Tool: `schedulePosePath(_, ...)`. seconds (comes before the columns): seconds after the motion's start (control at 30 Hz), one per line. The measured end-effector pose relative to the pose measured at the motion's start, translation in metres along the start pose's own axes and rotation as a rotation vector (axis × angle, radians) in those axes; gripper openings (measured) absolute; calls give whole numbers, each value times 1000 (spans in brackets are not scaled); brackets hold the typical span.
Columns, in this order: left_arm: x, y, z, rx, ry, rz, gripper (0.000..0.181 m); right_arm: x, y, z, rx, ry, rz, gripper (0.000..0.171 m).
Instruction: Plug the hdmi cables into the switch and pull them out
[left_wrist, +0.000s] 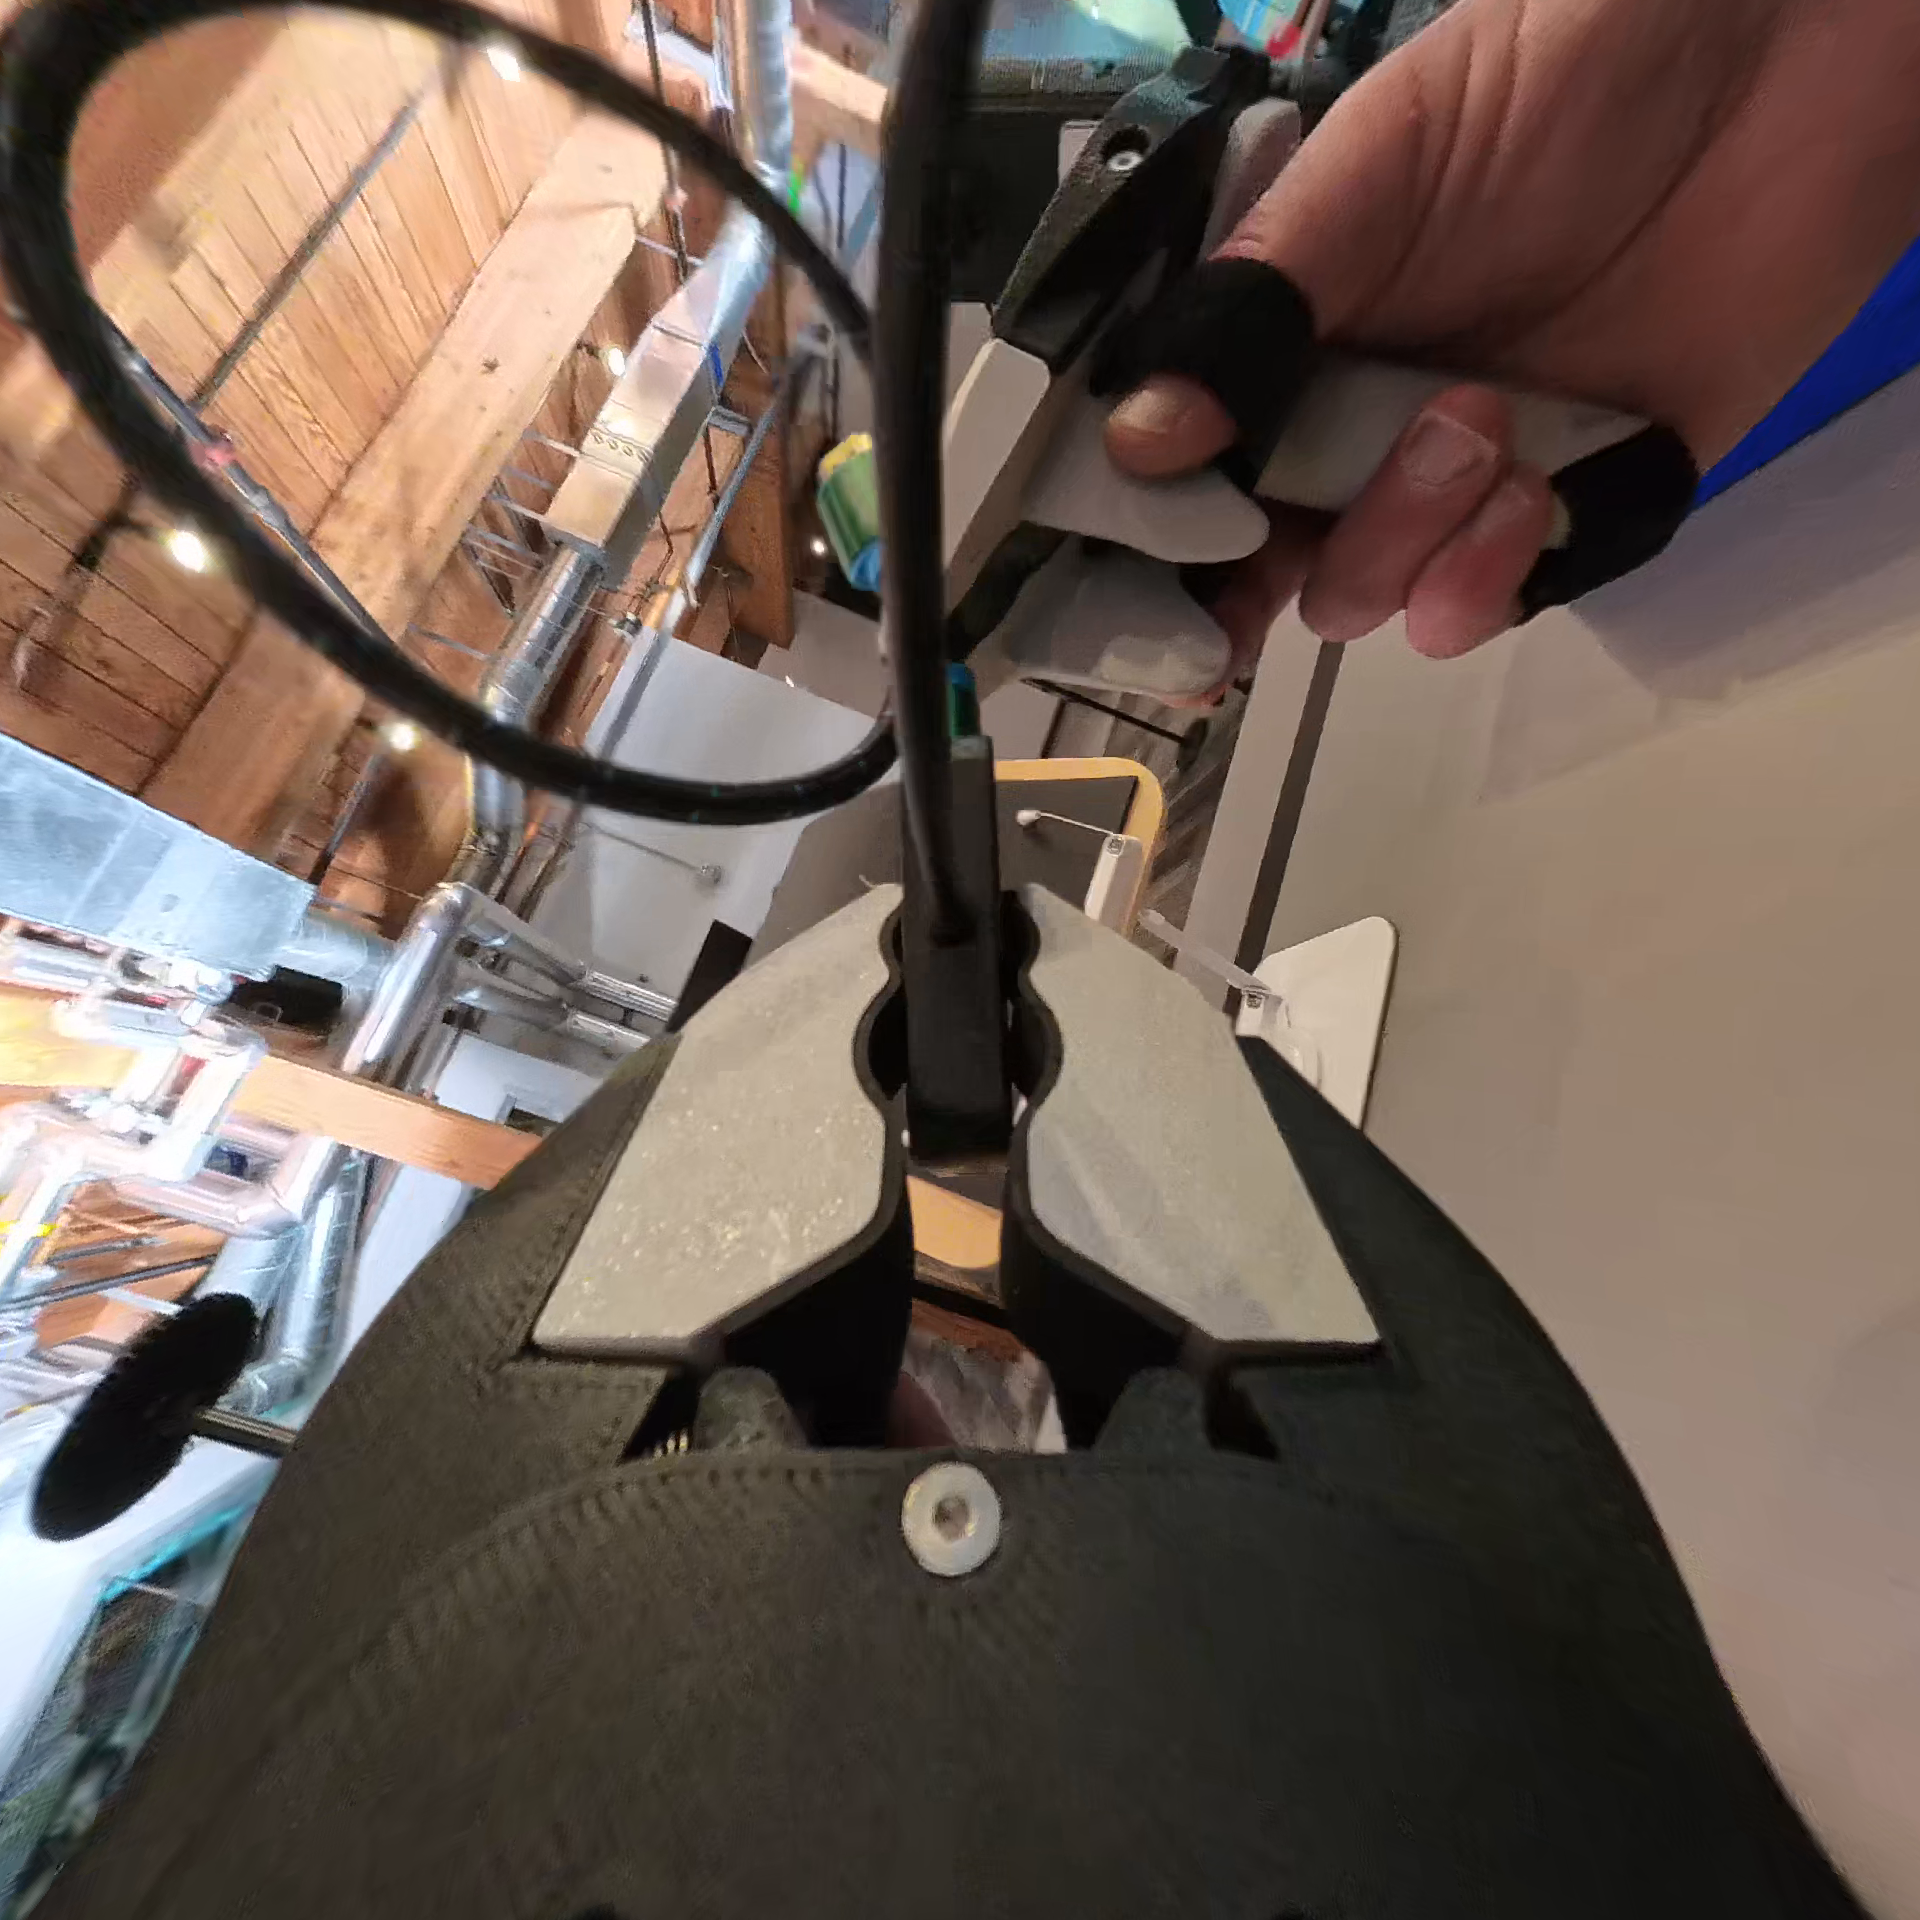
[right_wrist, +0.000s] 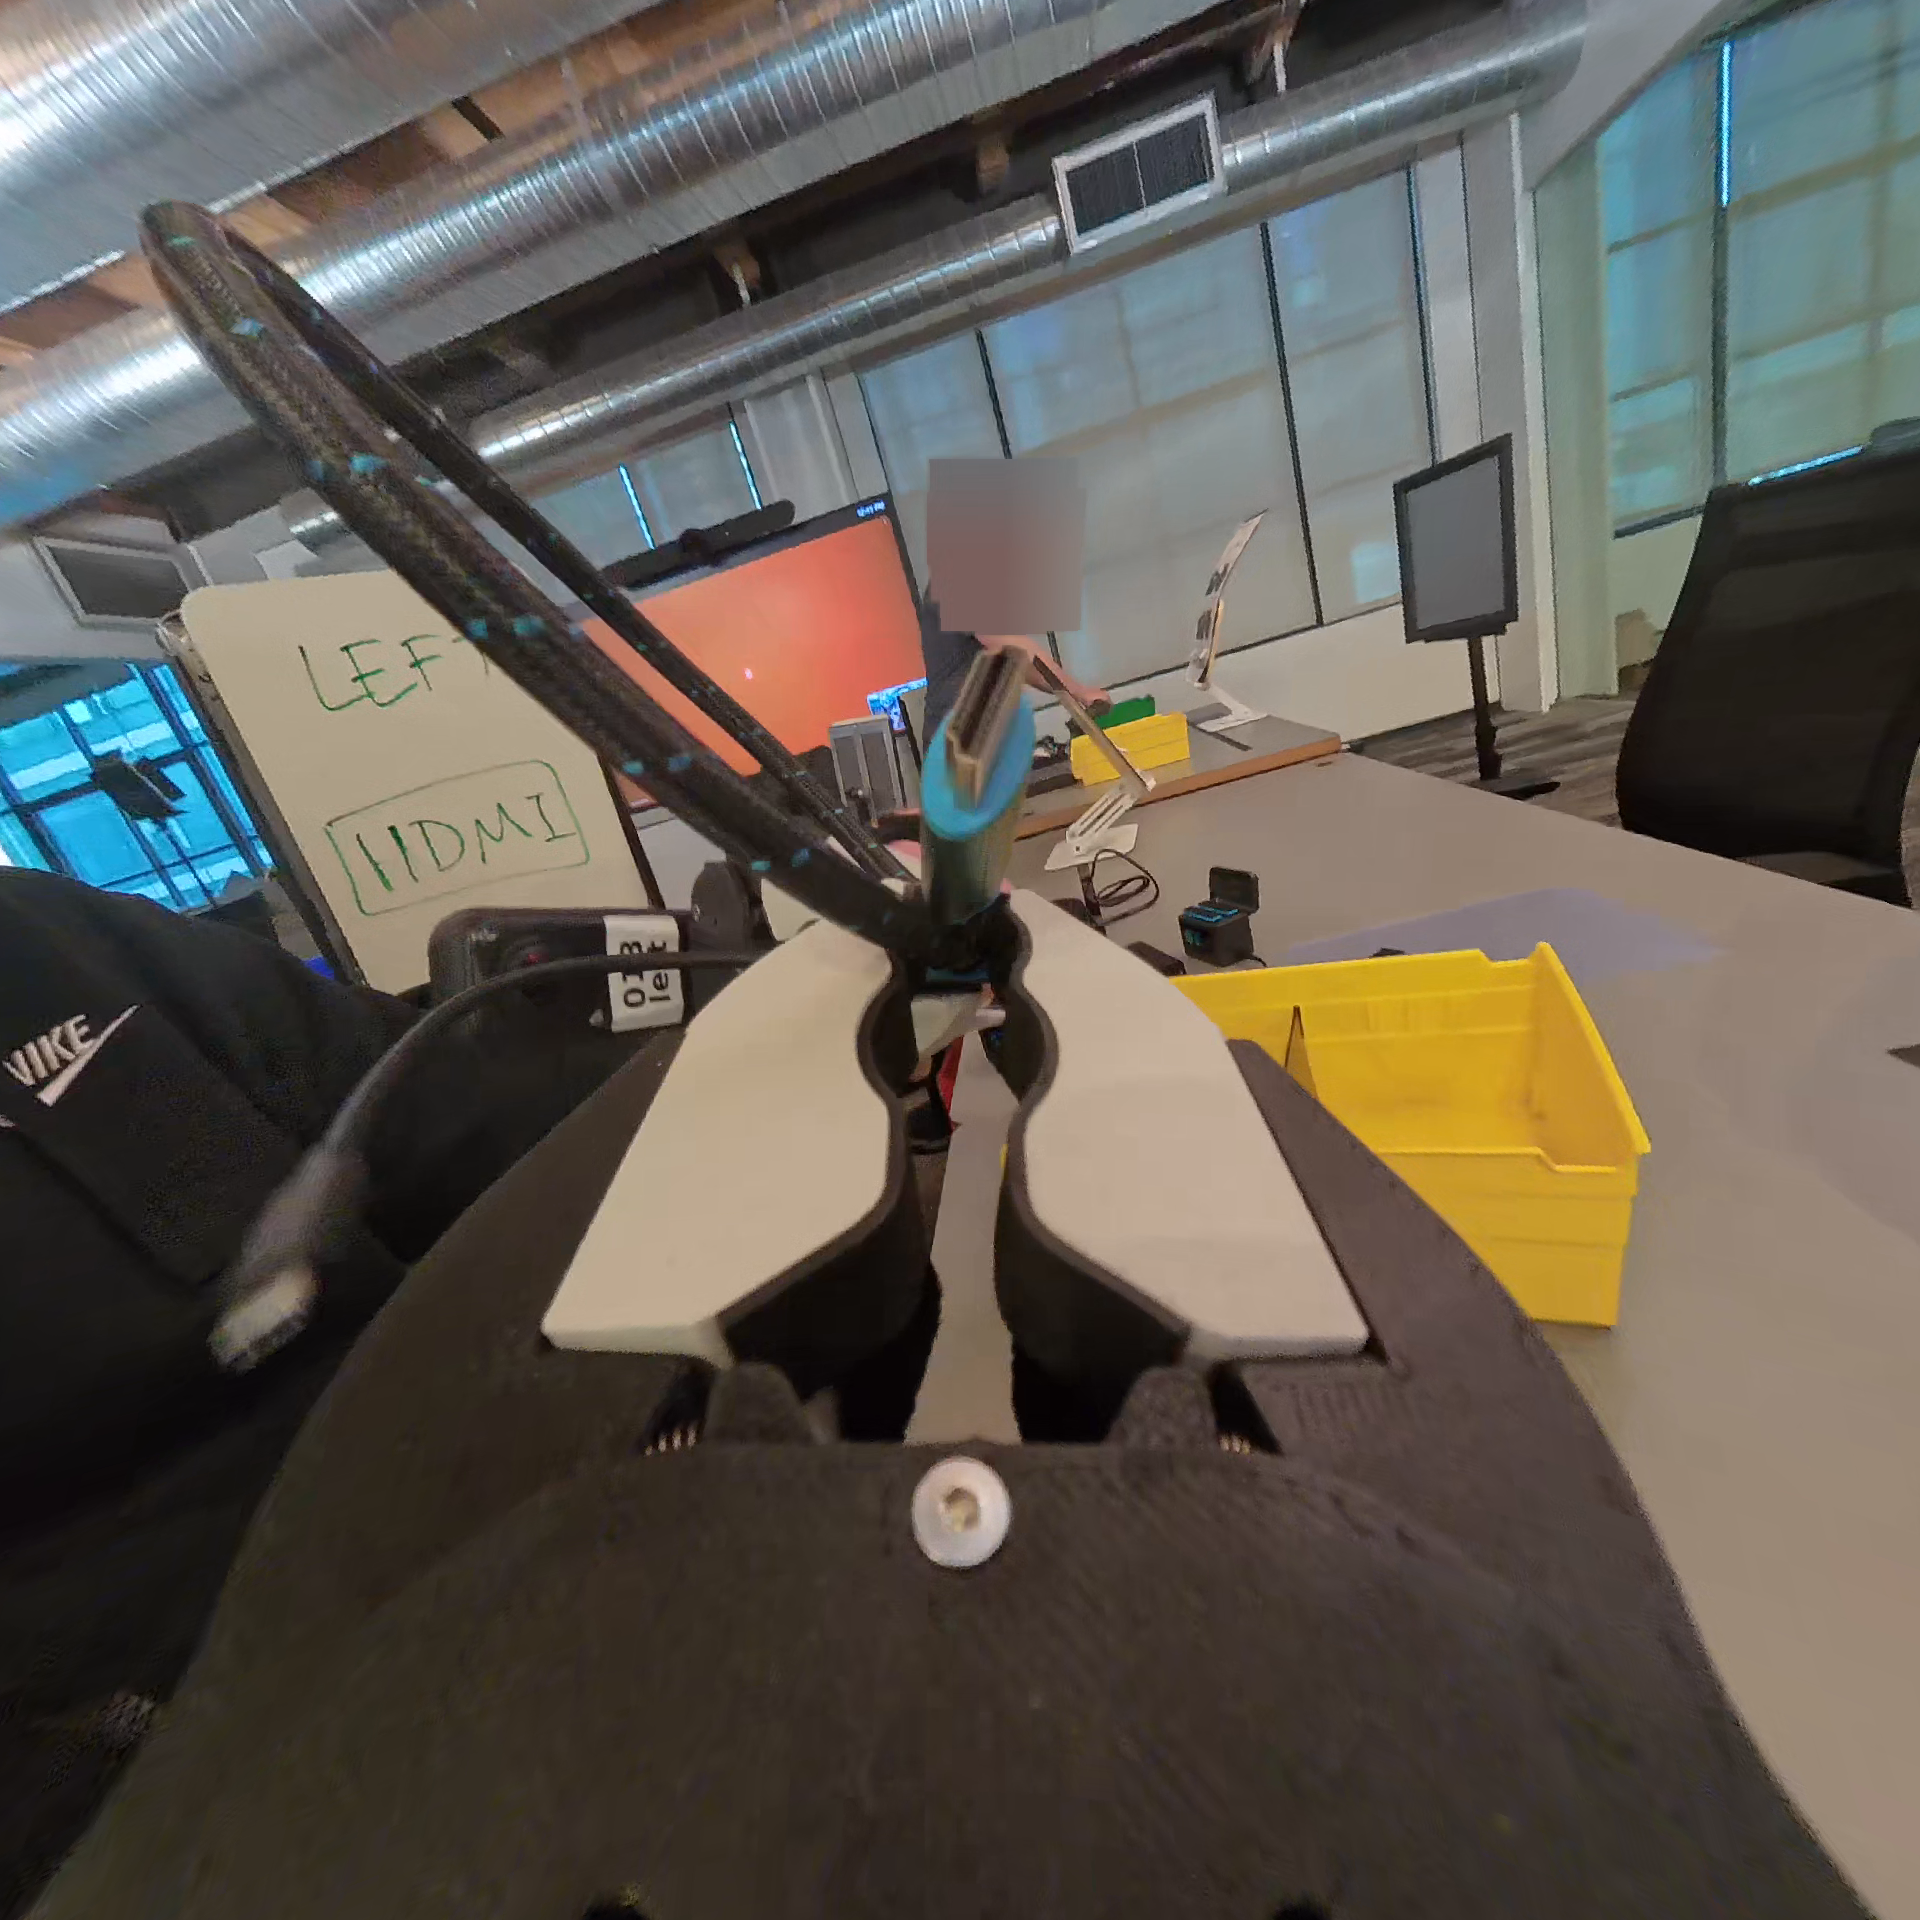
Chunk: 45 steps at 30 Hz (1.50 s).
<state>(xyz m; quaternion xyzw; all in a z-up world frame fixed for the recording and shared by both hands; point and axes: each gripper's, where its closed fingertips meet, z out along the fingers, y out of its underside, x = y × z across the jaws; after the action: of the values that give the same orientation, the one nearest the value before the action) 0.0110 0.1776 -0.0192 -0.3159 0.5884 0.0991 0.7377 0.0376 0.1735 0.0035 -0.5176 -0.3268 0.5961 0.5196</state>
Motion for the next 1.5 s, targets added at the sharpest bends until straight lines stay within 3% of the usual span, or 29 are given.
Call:
schedulePosePath(0.17,-4,5,-1,-37,37,-41,13,8,16,-7,-163,90,-119,34)
schedulePosePath(0.27,-6,8,-3,-54,55,-18,14,14,37,-17,-384,170,-238,32)
schedulePosePath(0.43,-2,12,-3,-92,110,-48,13,2,39,-28,-516,232,-643,15)
schedulePosePath(0.53,5,11,-4,-97,181,-96,13,-3,35,-21,-551,306,-886,25)
schedulePosePath(0.77,14,2,-9,-100,278,-145,13,-1,37,-3,-603,431,-1226,27)
schedulePosePath(1.13,28,-14,-11,-98,330,-56,13,10,57,-8,-792,395,-1324,23)
schedulePosePath(1.5,32,-29,-16,-28,352,-38,13,11,61,-4,-823,322,-1365,15)
